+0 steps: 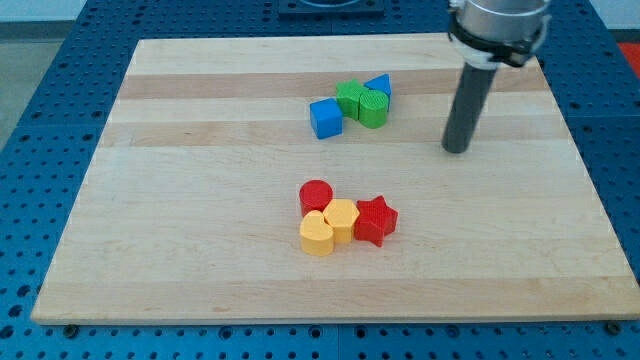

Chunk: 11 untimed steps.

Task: Separate the green star and green circle

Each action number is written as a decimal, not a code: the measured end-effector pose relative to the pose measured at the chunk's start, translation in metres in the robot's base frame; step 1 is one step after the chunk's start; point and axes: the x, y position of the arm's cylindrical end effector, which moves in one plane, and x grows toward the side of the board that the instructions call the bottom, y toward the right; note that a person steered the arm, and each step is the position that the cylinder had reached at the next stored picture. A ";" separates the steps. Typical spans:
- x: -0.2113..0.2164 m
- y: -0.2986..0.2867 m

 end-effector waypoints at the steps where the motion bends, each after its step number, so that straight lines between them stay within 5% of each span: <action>1: -0.020 -0.026; 8: -0.102 -0.218; 11: -0.066 -0.137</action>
